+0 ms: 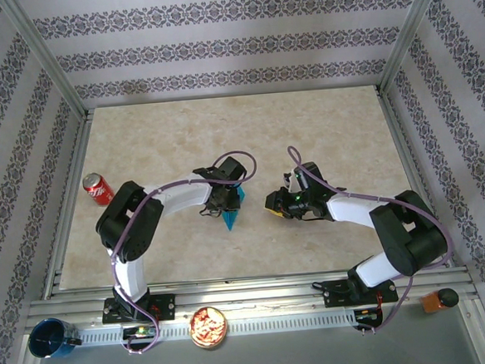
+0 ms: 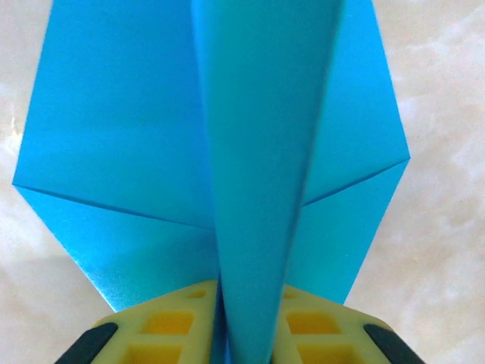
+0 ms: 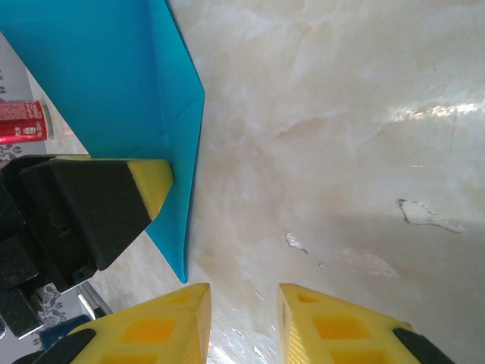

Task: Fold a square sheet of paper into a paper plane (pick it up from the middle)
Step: Move the paper plane to the center of the table.

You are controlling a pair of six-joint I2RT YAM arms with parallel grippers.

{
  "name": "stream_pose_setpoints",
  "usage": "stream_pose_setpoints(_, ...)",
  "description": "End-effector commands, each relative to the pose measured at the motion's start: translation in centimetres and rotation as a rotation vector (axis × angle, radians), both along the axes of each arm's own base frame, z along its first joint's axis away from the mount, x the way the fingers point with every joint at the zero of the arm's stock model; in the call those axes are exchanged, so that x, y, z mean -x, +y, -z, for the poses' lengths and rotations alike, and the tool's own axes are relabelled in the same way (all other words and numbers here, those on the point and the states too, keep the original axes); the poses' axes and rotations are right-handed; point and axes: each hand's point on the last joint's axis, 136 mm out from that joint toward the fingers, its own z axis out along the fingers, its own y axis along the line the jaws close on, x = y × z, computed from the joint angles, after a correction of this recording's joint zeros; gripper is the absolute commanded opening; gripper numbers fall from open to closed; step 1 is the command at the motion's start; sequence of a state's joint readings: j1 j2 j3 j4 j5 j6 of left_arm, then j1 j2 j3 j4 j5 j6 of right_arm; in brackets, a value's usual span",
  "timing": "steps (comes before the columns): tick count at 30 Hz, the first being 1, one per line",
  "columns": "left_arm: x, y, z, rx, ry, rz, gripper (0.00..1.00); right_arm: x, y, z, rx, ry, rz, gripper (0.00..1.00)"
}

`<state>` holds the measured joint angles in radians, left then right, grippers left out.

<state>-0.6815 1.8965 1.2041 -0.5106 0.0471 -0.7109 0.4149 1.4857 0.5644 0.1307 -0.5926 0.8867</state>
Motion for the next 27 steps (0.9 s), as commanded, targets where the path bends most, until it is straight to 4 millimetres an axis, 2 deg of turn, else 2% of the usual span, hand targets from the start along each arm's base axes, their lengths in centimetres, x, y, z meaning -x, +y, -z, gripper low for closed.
stream_pose_setpoints(1, 1.1, 1.3, 2.4, -0.116, 0.072, 0.006, 0.25, 0.3, -0.6, 0.1, 0.006, -0.011, -0.004, 0.31)
stream_pose_setpoints(5, 0.4, 1.4, 3.1, -0.163, 0.086, 0.004, 0.31, 0.3, -1.2, -0.1, 0.005, -0.014, 0.009, 0.31)
stream_pose_setpoints(12, -0.7, 1.2, 3.0, -0.195, 0.073, -0.001, 0.35, 0.2, -2.0, -0.5, -0.001, -0.024, 0.028, 0.31)
stream_pose_setpoints(14, -0.9, 1.1, 3.0, -0.191, 0.070, -0.013, 0.38, 0.1, -2.2, -0.6, -0.001, -0.029, 0.034, 0.31)
stream_pose_setpoints(19, -1.4, 0.4, 2.8, -0.150, 0.066, -0.042, 0.39, -0.2, -2.6, -1.1, -0.006, -0.046, 0.051, 0.31)
stream_pose_setpoints(22, -1.7, 0.1, 1.9, -0.137, 0.053, -0.047, 0.39, -0.4, -2.7, -1.7, -0.016, -0.060, 0.052, 0.31)
stream_pose_setpoints(27, -2.4, -0.5, -1.3, -0.072, -0.006, -0.075, 0.40, -0.5, -3.4, -2.5, -0.015, -0.086, 0.062, 0.31)
